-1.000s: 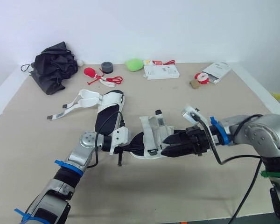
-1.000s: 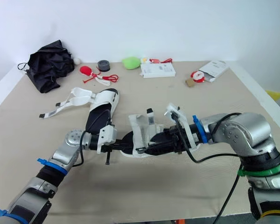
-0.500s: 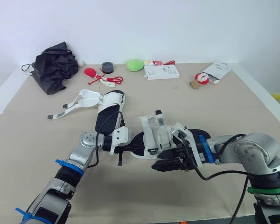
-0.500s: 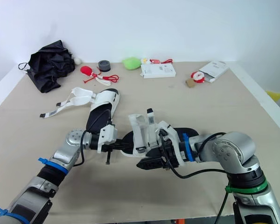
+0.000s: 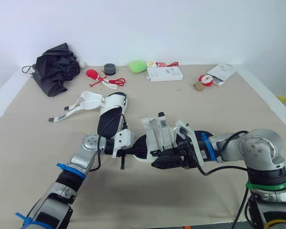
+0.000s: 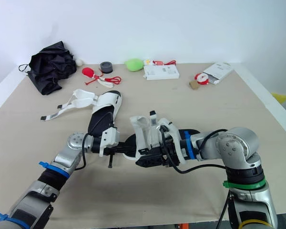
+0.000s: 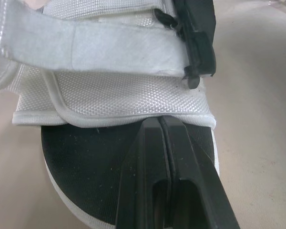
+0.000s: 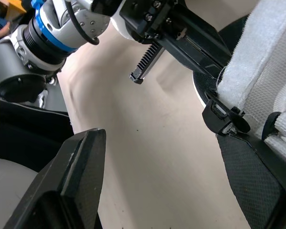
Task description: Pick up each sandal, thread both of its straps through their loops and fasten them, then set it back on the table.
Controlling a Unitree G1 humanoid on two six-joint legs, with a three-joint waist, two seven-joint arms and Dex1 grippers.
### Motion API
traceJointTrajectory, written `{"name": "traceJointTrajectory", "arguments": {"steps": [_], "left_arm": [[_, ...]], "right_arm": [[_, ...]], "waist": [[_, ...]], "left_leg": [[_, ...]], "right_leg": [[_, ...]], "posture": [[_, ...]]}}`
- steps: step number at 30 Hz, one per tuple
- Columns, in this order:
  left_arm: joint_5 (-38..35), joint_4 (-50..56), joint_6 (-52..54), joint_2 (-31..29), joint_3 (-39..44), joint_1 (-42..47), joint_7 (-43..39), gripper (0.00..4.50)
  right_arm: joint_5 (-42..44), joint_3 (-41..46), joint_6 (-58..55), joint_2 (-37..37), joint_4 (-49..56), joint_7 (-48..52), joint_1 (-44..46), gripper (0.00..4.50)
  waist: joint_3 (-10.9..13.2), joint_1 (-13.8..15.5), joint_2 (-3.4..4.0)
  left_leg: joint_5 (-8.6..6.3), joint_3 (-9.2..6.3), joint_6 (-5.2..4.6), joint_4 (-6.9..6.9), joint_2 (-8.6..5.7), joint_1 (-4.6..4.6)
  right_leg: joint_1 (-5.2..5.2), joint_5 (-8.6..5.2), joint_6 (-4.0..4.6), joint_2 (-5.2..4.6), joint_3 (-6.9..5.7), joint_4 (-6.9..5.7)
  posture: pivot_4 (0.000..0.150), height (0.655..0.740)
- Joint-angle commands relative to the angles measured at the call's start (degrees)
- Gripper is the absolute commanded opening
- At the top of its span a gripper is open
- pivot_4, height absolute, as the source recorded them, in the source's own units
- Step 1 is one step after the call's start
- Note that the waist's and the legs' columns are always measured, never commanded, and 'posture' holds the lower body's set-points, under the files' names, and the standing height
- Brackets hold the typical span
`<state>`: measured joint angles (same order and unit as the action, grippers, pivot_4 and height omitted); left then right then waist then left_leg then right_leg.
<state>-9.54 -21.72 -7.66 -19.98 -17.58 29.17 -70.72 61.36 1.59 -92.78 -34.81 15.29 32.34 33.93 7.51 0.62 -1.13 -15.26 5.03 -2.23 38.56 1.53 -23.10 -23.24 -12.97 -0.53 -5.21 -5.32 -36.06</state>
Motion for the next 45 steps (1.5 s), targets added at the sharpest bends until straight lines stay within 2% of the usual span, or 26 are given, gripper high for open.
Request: {"name": "traceJointTrajectory", "arguments": {"steps": [1, 10, 15, 20, 24, 25, 30, 31, 40, 42, 45], "left_arm": [[4.73, -4.58, 2.41, -0.67, -5.05, -4.24, -1.37, 0.00], [4.60, -4.40, 2.58, -0.59, -5.06, -4.44, -0.98, 0.00], [4.55, -3.87, 2.84, -0.61, -5.10, -4.74, -0.82, 0.00], [4.55, -3.65, 3.08, -0.60, -4.98, -4.81, -0.81, 0.00], [4.53, -3.41, 3.25, -0.76, -4.90, -4.97, -0.84, 0.00], [4.54, -3.48, 3.25, -0.71, -4.87, -4.90, -0.82, 0.00], [4.52, -3.29, 3.37, -0.51, -4.79, -4.86, -0.78, 0.00], [4.52, -3.25, 3.41, -0.46, -4.80, -4.85, -0.76, 0.00], [4.56, -3.26, 3.50, -0.58, -4.76, -4.78, -0.81, 0.00], [4.57, -3.28, 3.44, -0.62, -4.72, -4.74, -0.80, 0.00], [4.52, -3.23, 3.47, -0.69, -4.63, -4.74, -0.81, 0.00]], "right_arm": [[2.03, 2.53, 0.28, -0.06, -1.57, -3.61, 2.50, 3.98], [7.29, 0.20, 0.28, -1.50, -5.02, -12.16, 1.75, 3.98], [9.48, 1.45, 0.28, -0.15, -11.39, -19.87, 3.35, 3.98], [15.24, 2.43, 0.28, 0.21, -15.14, -25.83, 4.01, 3.98], [20.59, 2.20, 0.28, -1.00, -15.75, -29.20, 3.39, 2.83], [21.59, 1.96, 0.28, -1.40, -15.71, -30.16, 3.07, 2.10], [24.97, 2.01, 0.28, -1.30, -15.93, -34.41, 1.60, 0.20], [25.49, 2.12, 0.28, -1.09, -15.95, -35.09, 1.41, 0.09], [31.05, 1.83, 2.04, -1.19, -15.79, -37.92, 0.64, 0.09], [34.45, 1.70, 2.83, -2.13, -13.62, -35.79, -0.02, 0.09], [33.44, 2.33, 4.62, -3.50, -7.23, -32.43, -1.13, 0.09]], "waist": [[0.00, -0.02, 0.00], [-0.02, -0.04, 0.01], [-0.22, -0.05, -0.05], [-0.32, -0.03, -0.08], [-0.33, -0.02, -0.05], [-0.32, -0.01, -0.05], [-0.32, 0.02, -0.06], [-0.32, 0.02, -0.06], [-0.31, 0.04, -0.05], [-0.31, 0.06, -0.06], [-0.30, 0.06, -0.05]], "left_leg": [[0.02, 0.00, -0.01, 0.00, 0.00, -0.01], [0.07, 0.01, -0.04, 0.00, 0.01, 0.02], [0.08, 0.02, -0.06, 0.00, 0.01, 0.06], [0.21, 0.04, -0.14, 0.00, 0.01, 0.10], [0.22, 0.05, -0.14, -0.01, 0.00, 0.07], [0.22, 0.05, -0.14, -0.02, 0.00, 0.02], [0.20, 0.06, -0.13, -0.05, 0.00, -0.07], [0.20, 0.06, -0.13, -0.05, 0.00, -0.09], [0.20, 0.06, -0.13, -0.07, 0.00, -0.14], [0.20, 0.06, -0.13, -0.08, 0.00, -0.14], [0.19, 0.05, -0.14, -0.10, 0.00, -0.15]], "right_leg": [[-0.01, 0.01, 0.01, 0.00, 0.00, 0.00], [0.00, 0.02, -0.03, 0.01, 0.02, 0.00], [0.03, 0.03, -0.08, 0.01, 0.03, 0.00], [0.04, -0.02, -0.42, -0.02, 0.06, 0.02], [0.03, -0.01, -0.44, -0.04, 0.08, 0.02], [0.00, -0.02, -0.42, -0.04, 0.08, 0.03], [-0.03, -0.01, -0.37, -0.04, 0.07, 0.09], [-0.03, -0.02, -0.37, -0.04, 0.07, 0.10], [-0.07, -0.08, -0.48, -0.03, 0.05, 0.13], [-0.07, -0.08, -0.49, -0.03, 0.05, 0.13], [-0.07, -0.13, -0.57, -0.03, 0.06, 0.15]], "posture": [[0.150, 0.7400], [0.150, 0.7400], [0.150, 0.7400], [0.150, 0.7400], [0.150, 0.7400], [0.150, 0.7400], [0.150, 0.7400], [0.150, 0.7400], [0.150, 0.7400], [0.150, 0.7400], [0.150, 0.7400]]}}
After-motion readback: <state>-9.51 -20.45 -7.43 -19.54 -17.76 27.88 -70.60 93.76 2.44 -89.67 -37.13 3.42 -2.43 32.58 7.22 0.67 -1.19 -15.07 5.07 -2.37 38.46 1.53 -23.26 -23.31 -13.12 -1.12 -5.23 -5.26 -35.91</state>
